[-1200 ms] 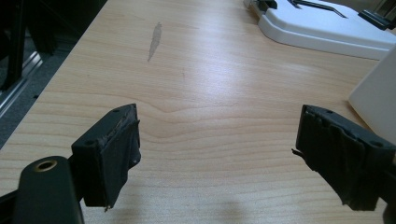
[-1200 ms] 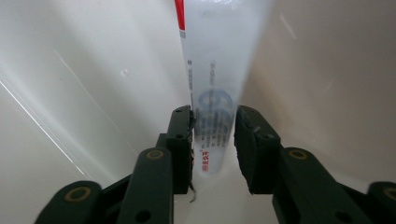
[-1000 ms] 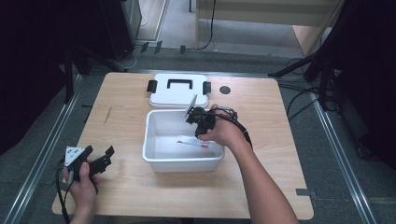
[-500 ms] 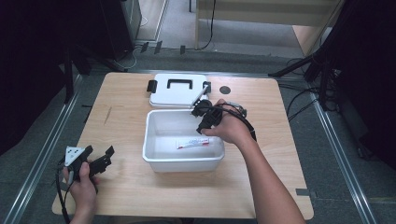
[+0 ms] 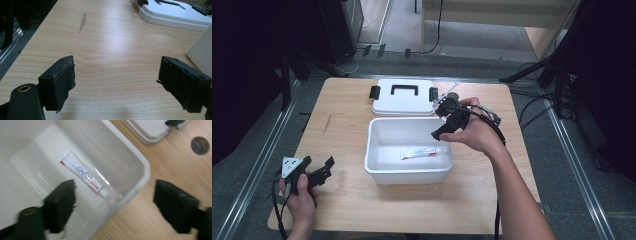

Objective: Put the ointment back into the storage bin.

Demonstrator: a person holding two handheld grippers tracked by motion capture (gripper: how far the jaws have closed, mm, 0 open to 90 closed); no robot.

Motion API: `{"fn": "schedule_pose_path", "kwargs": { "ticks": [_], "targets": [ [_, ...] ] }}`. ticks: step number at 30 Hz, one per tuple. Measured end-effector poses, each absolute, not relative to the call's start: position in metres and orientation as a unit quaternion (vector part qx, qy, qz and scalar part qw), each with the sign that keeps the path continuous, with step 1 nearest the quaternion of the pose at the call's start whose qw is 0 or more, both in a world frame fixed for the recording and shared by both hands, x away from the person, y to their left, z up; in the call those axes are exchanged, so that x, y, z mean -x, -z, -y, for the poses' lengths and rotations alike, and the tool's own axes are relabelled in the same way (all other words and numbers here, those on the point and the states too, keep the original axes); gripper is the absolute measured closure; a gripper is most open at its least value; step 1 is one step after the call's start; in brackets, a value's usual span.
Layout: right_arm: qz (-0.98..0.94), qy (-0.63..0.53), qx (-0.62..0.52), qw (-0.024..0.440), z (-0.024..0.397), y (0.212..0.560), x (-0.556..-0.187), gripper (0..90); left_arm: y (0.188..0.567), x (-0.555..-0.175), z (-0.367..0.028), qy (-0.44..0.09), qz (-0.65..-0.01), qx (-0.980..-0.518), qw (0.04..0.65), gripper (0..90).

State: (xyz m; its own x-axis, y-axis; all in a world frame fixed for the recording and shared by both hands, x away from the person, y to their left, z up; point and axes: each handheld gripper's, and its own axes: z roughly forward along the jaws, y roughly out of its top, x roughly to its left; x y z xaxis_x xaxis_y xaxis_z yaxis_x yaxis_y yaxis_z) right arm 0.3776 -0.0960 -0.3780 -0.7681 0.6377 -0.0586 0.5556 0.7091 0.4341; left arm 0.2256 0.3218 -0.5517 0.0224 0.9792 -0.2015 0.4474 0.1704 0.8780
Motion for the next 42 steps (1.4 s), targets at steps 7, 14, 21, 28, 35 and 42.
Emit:
{"fn": "schedule_pose_path", "kwargs": {
  "ticks": [7, 14, 21, 28, 35, 42],
  "targets": [
    [-0.888, -0.209, -0.390, 0.125, 0.126, 0.380, -0.376, 0.0, 0.552, -0.226, -0.322, -0.306, -0.628, -0.568, 0.435, 14.3],
    [-0.859, -0.237, -0.430, 0.144, 0.164, 0.389, -0.371, 0.0, 0.552, -0.226, -0.322, -0.307, -0.627, -0.569, 0.435, 14.3],
    [-0.836, -0.258, -0.457, 0.158, 0.200, 0.403, -0.361, 0.0, 0.552, -0.225, -0.321, -0.307, -0.626, -0.571, 0.433, 14.3],
    [-0.817, -0.274, -0.478, 0.170, 0.230, 0.422, -0.351, 0.0, 0.552, -0.225, -0.321, -0.308, -0.626, -0.571, 0.434, 14.3],
    [-0.790, -0.294, -0.507, 0.182, 0.259, 0.448, -0.341, 0.0, 0.552, -0.225, -0.321, -0.309, -0.625, -0.570, 0.435, 14.3],
    [-0.772, -0.305, -0.521, 0.198, 0.281, 0.473, -0.330, 0.0, 0.552, -0.225, -0.321, -0.308, -0.626, -0.569, 0.435, 14.3]
  ]
}}
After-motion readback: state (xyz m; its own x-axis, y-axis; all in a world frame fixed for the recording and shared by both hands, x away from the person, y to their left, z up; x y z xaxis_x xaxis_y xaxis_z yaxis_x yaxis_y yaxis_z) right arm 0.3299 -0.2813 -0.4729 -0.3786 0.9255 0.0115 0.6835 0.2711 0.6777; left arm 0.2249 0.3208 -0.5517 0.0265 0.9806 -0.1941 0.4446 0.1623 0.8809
